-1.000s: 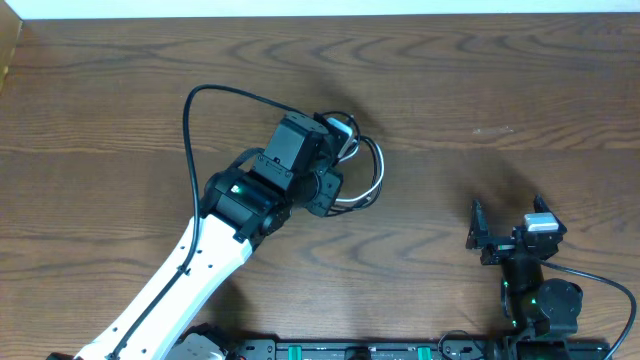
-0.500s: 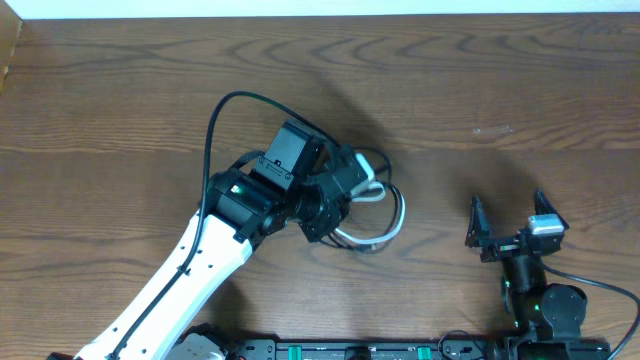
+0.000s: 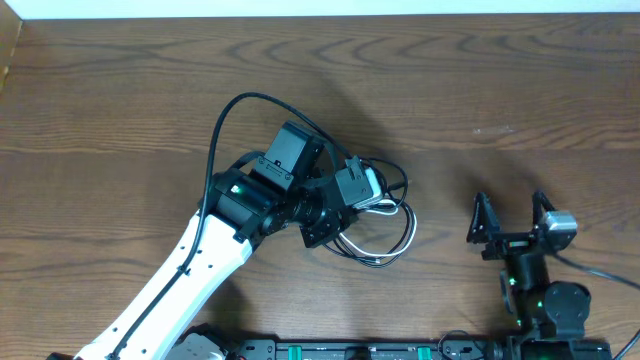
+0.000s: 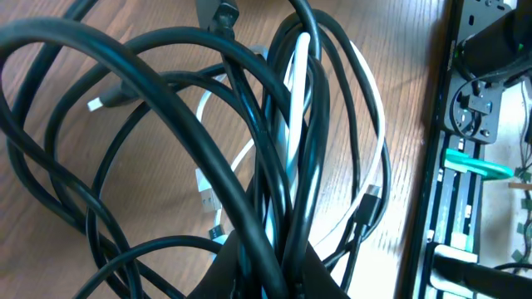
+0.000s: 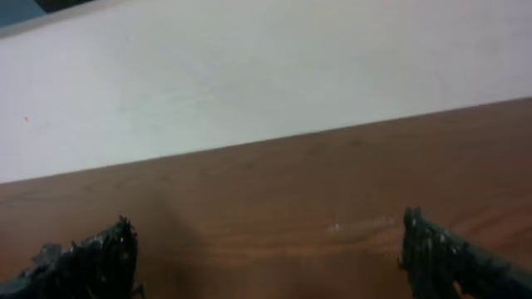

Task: Untangle cables

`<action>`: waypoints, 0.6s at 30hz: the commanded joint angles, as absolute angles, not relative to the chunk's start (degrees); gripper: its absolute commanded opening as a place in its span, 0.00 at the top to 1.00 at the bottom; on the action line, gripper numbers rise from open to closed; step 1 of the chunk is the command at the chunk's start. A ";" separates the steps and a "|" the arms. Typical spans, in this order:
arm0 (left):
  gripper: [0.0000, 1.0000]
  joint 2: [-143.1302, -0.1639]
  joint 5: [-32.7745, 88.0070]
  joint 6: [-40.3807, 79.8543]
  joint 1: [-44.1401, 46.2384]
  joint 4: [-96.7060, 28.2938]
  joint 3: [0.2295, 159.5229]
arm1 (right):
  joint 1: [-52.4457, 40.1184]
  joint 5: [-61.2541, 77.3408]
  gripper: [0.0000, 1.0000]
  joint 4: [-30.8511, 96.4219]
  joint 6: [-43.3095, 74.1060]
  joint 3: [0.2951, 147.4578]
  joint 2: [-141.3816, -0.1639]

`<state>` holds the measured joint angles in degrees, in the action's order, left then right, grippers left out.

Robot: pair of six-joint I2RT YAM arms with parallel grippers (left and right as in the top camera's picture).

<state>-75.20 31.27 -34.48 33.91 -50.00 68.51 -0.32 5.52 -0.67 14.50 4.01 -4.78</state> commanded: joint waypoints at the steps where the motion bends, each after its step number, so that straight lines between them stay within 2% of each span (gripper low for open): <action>1: 0.92 -74.89 32.25 -36.42 34.00 -49.78 69.60 | -0.03 6.31 0.01 2.28 13.74 12.49 -11.29; 6: 0.92 -74.89 31.20 -36.42 34.00 -48.69 69.60 | -0.03 12.32 0.01 10.00 7.92 24.77 -25.91; 13: 0.92 -74.89 28.62 -36.42 33.93 -48.56 69.60 | -0.03 28.27 0.01 20.36 2.70 41.23 -48.58; 18: 0.92 -74.89 26.04 -36.42 33.93 -48.56 69.60 | -0.03 43.46 0.01 16.82 5.37 44.58 -58.46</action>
